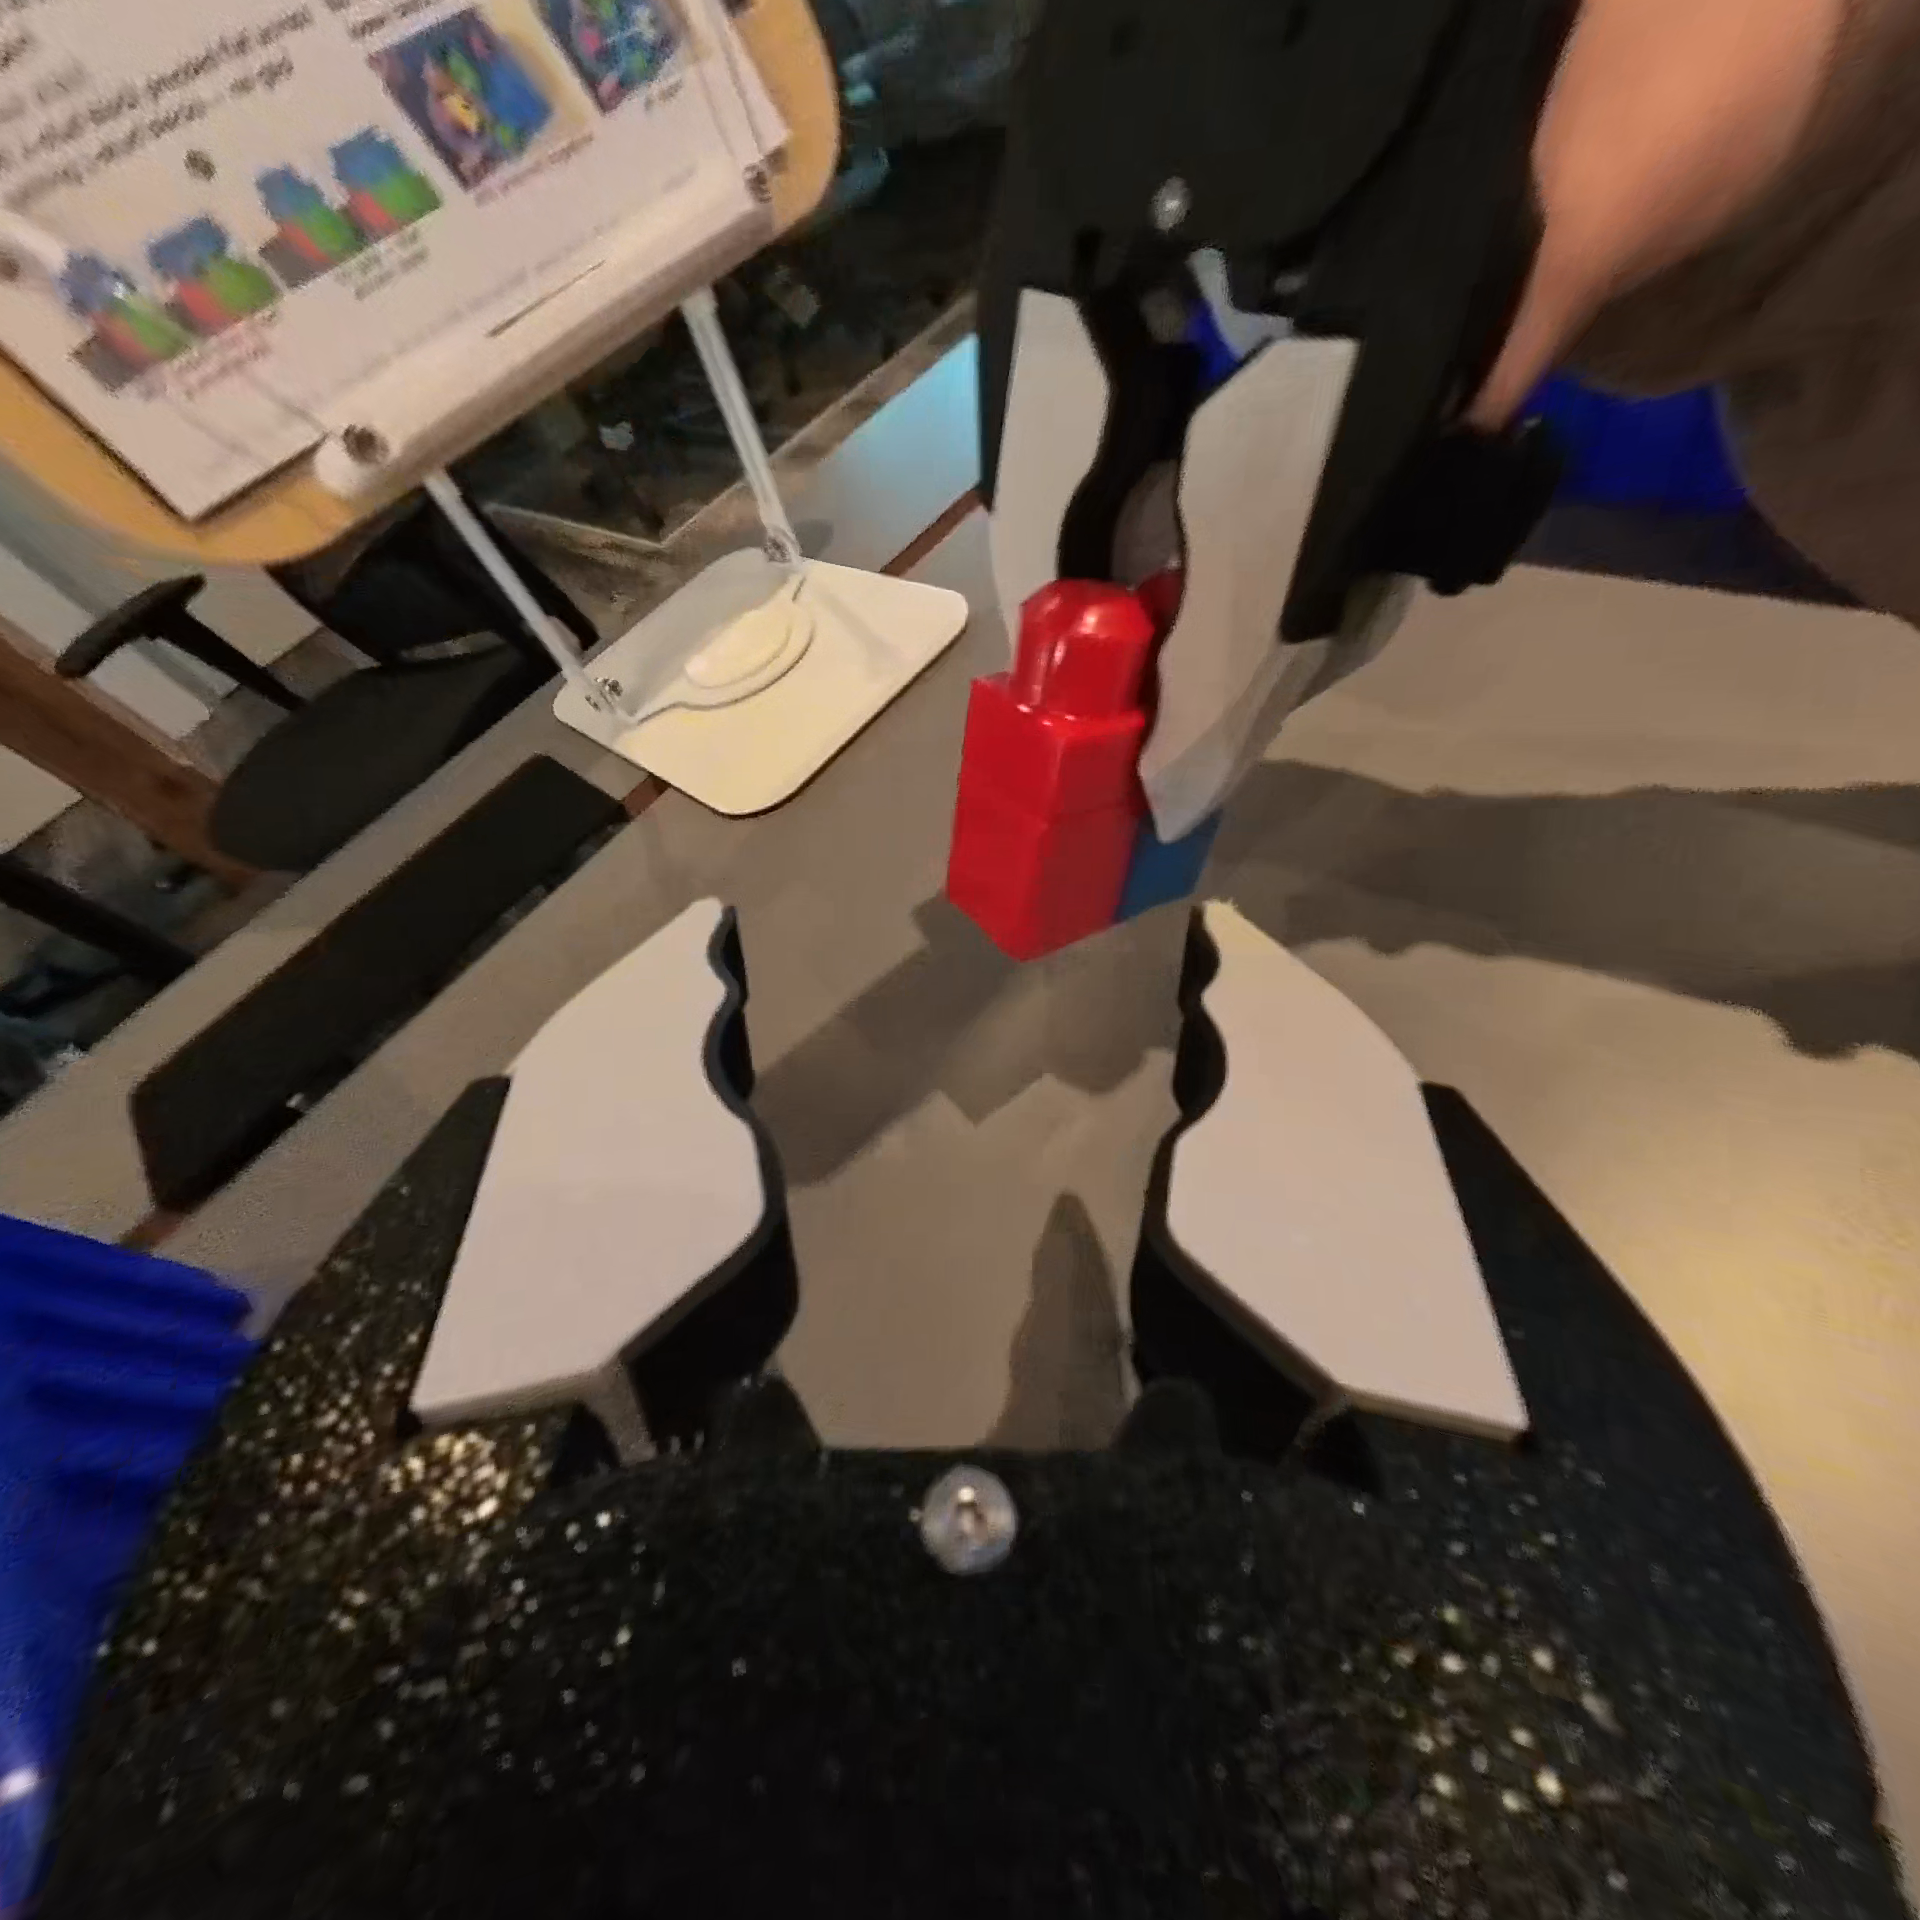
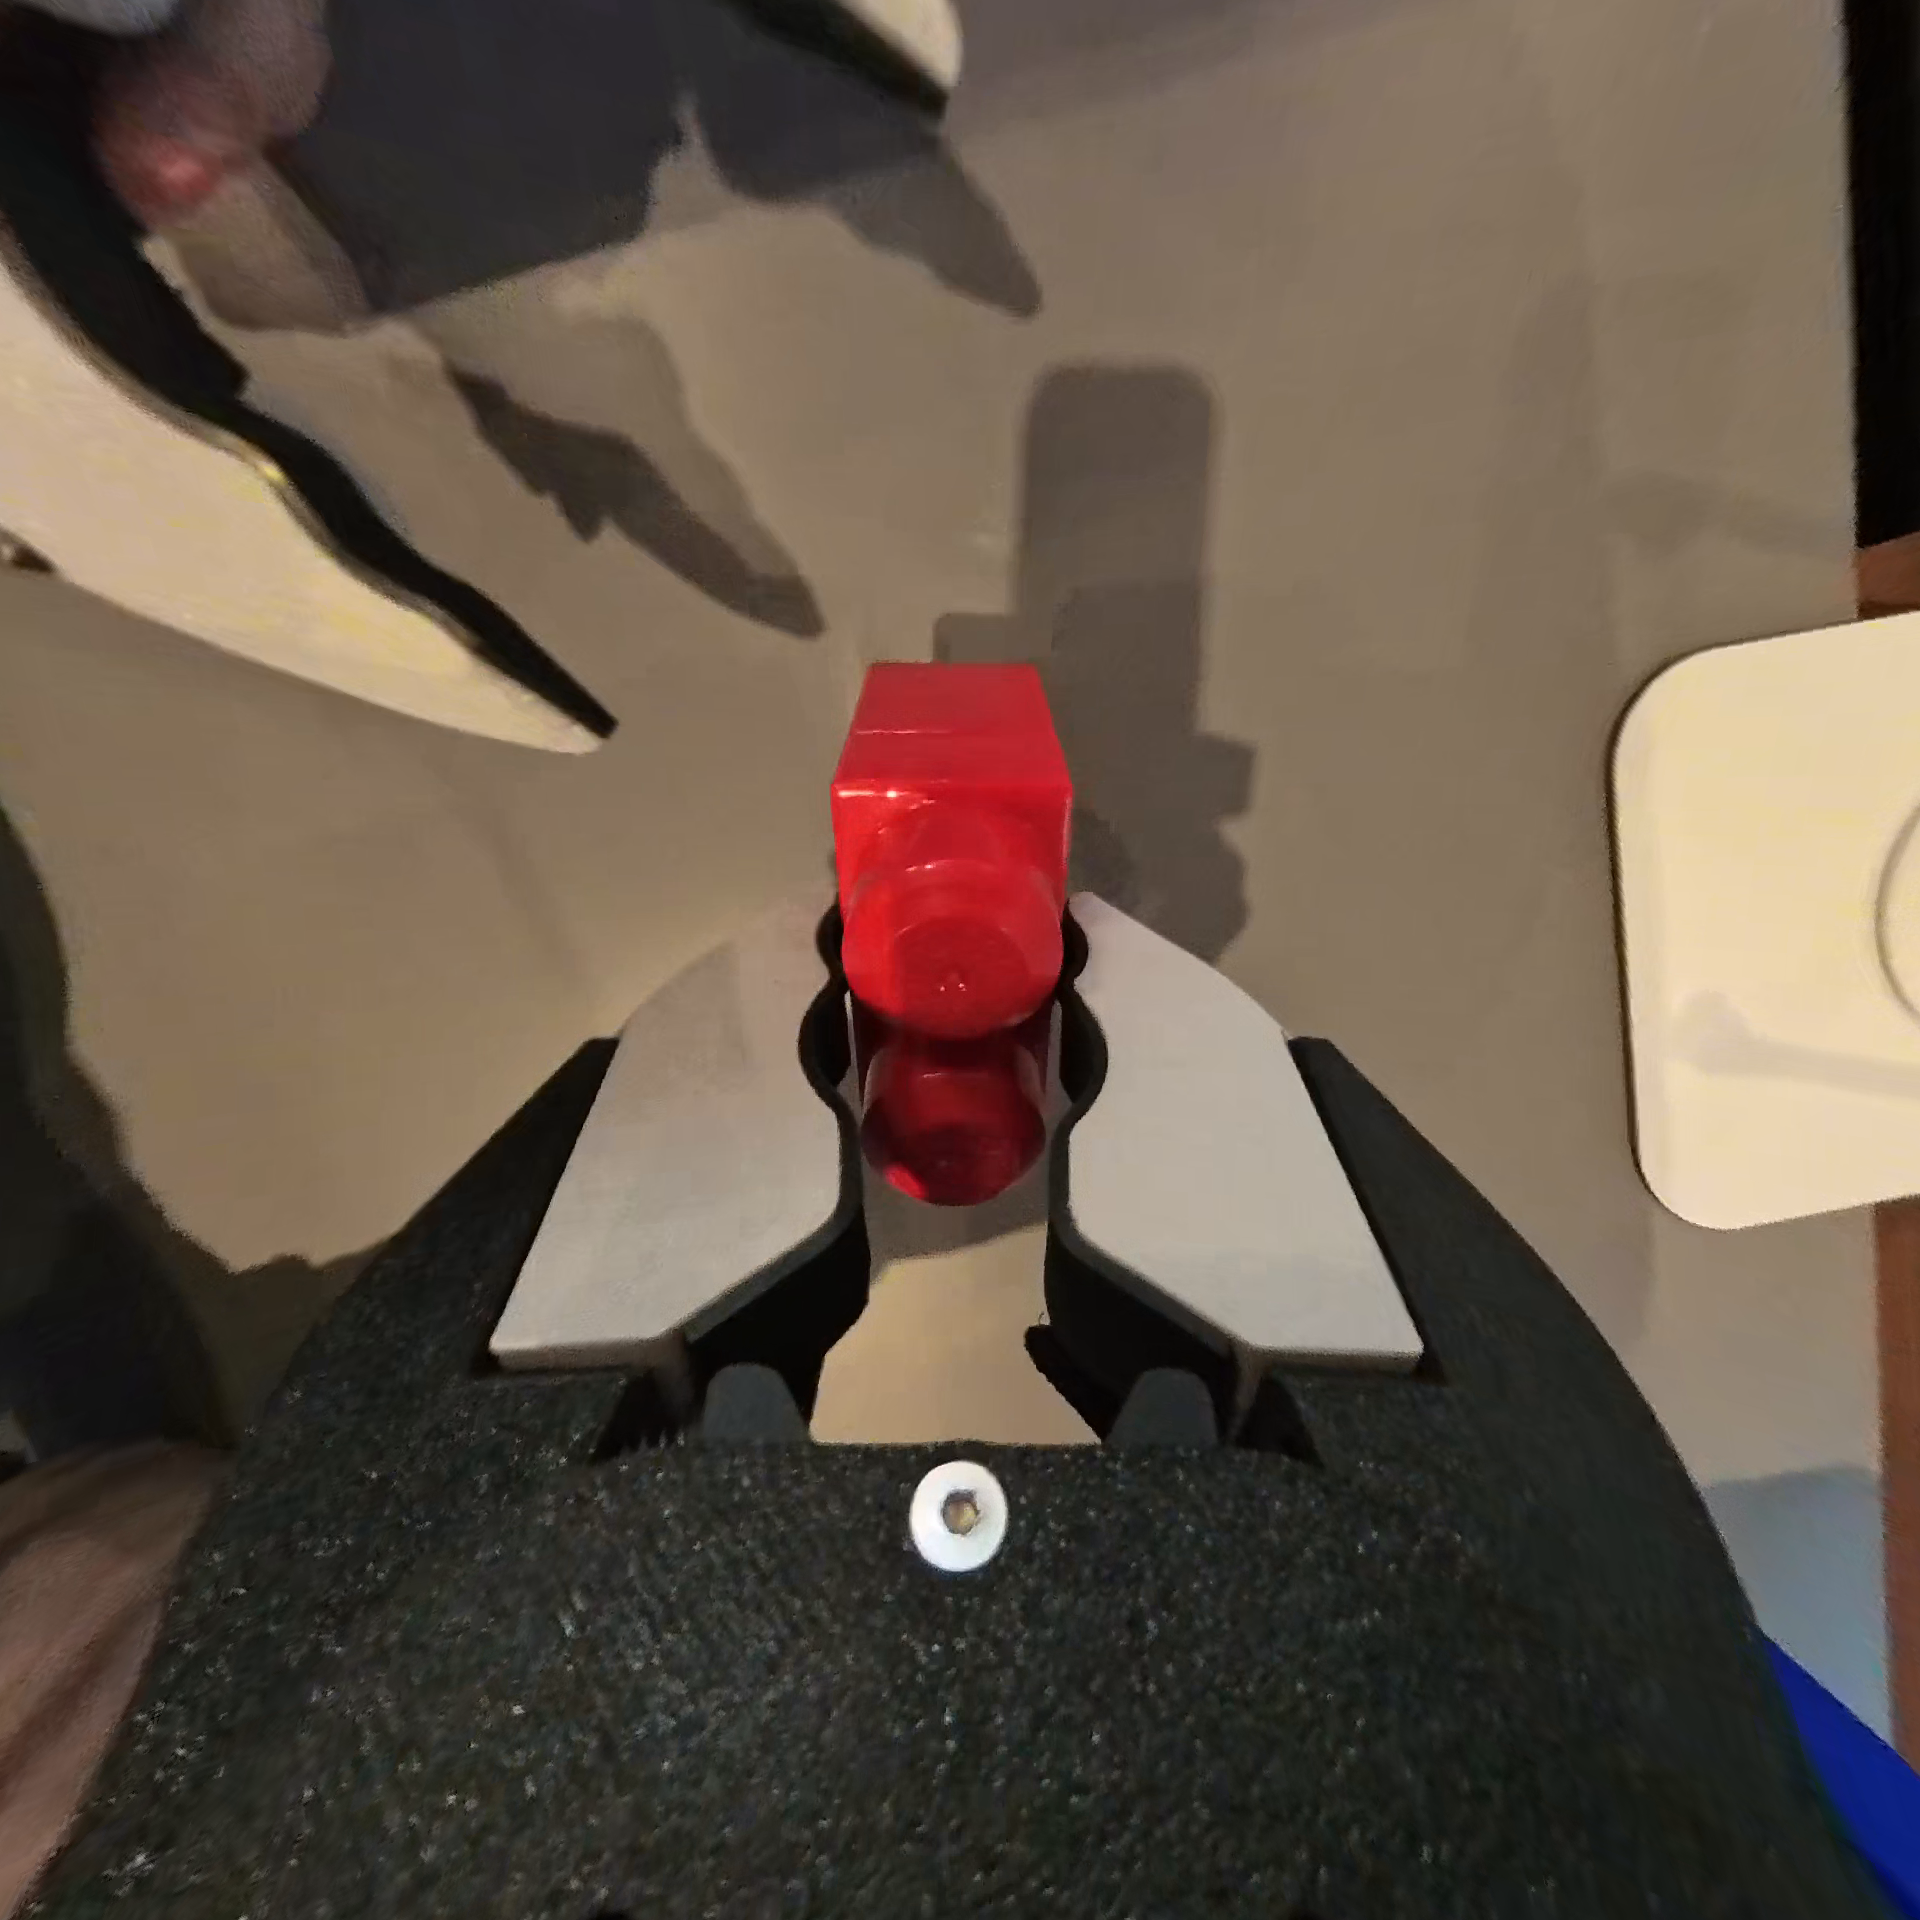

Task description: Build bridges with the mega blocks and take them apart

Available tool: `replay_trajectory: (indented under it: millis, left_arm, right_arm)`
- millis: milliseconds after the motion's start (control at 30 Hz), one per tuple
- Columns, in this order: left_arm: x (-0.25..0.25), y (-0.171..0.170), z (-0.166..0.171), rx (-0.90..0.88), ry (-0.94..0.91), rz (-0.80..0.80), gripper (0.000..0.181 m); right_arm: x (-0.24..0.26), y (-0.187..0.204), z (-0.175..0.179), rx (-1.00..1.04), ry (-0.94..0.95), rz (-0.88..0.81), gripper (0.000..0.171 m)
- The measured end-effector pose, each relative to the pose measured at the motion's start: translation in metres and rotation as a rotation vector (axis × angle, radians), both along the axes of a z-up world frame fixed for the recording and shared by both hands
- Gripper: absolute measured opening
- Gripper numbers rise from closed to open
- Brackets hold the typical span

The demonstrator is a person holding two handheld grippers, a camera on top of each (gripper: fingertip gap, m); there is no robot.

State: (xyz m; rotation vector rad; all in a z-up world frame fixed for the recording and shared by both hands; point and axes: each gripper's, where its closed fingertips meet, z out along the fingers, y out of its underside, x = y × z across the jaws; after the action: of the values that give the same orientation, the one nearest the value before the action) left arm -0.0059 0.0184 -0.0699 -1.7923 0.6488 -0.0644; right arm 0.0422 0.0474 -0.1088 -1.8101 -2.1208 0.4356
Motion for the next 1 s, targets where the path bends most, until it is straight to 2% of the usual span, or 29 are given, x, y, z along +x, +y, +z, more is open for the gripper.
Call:
replay_trajectory:
  millis: [200, 400, 733, 933, 1000]
  left_arm:
    - [-0.02, -0.002, 0.008, 0.197, -0.187, 0.043, 0.08]
    - [-0.035, -0.012, 0.01, 0.319, -0.242, 0.075, 0.08]
    - [-0.04, -0.01, 0.0, 0.325, -0.247, 0.08, 0.076]
    - [-0.038, -0.009, -0.003, 0.313, -0.243, 0.074, 0.076]
    - [-0.038, -0.009, -0.003, 0.314, -0.244, 0.074, 0.076]
  right_arm:
    - [-0.001, -0.003, -0.016, 0.001, -0.064, 0.042, 0.037]
    - [-0.001, -0.001, -0.027, 0.043, -0.13, 0.051, 0.037]
    - [-0.011, -0.006, -0.042, 0.077, -0.179, 0.11, 0.037]
    - [-0.015, -0.006, -0.043, 0.049, -0.152, 0.108, 0.037]
    - [-0.017, -0.008, -0.039, 0.026, -0.121, 0.101, 0.042]
